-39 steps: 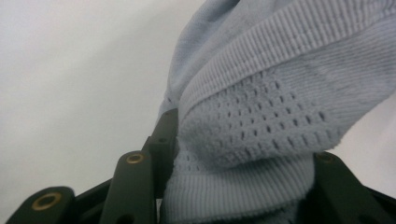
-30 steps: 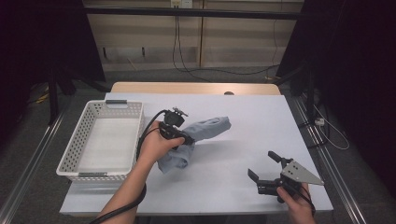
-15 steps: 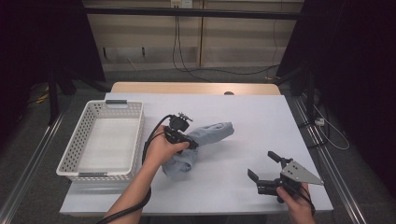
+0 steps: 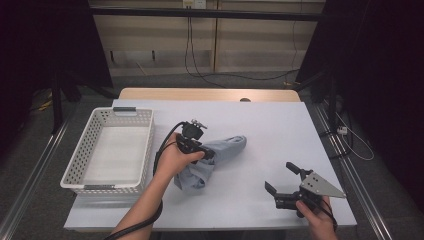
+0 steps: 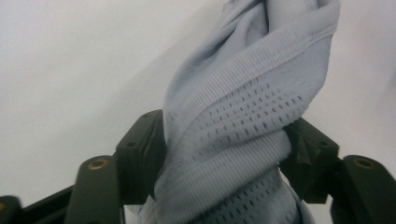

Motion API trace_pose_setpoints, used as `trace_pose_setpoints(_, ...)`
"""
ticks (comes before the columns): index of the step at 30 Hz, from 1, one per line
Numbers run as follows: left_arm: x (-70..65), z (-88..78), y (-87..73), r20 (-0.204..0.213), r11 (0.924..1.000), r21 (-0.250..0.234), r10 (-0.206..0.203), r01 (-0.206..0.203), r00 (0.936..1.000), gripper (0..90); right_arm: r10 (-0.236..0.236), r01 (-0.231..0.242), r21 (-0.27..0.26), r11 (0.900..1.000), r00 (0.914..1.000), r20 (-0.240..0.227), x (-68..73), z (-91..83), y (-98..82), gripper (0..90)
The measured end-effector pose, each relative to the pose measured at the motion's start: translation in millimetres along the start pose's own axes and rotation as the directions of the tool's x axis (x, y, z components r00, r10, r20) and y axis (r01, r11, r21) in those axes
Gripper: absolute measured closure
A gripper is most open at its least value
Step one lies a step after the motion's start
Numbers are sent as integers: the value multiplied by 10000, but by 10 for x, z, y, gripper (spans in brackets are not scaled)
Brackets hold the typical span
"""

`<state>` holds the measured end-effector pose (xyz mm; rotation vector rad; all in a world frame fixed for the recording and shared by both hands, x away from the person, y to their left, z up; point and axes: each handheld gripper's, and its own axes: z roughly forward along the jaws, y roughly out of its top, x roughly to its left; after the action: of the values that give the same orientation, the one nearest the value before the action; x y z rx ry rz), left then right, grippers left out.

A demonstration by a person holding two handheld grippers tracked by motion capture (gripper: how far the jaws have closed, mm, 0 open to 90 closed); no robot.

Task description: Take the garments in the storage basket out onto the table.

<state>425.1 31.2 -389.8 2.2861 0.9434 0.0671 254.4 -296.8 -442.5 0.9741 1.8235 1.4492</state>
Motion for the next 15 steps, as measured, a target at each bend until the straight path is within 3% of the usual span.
trace_pose_setpoints(9,-3,-105,18,-424,9995,-224,229,-239,9988,194,-2,2,31,10000,10000,-34,6,5,-1,21)
trace_pose_setpoints(15,-3,-210,22,-755,9982,-458,350,-385,9965,147,54,-54,59,10000,10000,-60,12,13,-2,21)
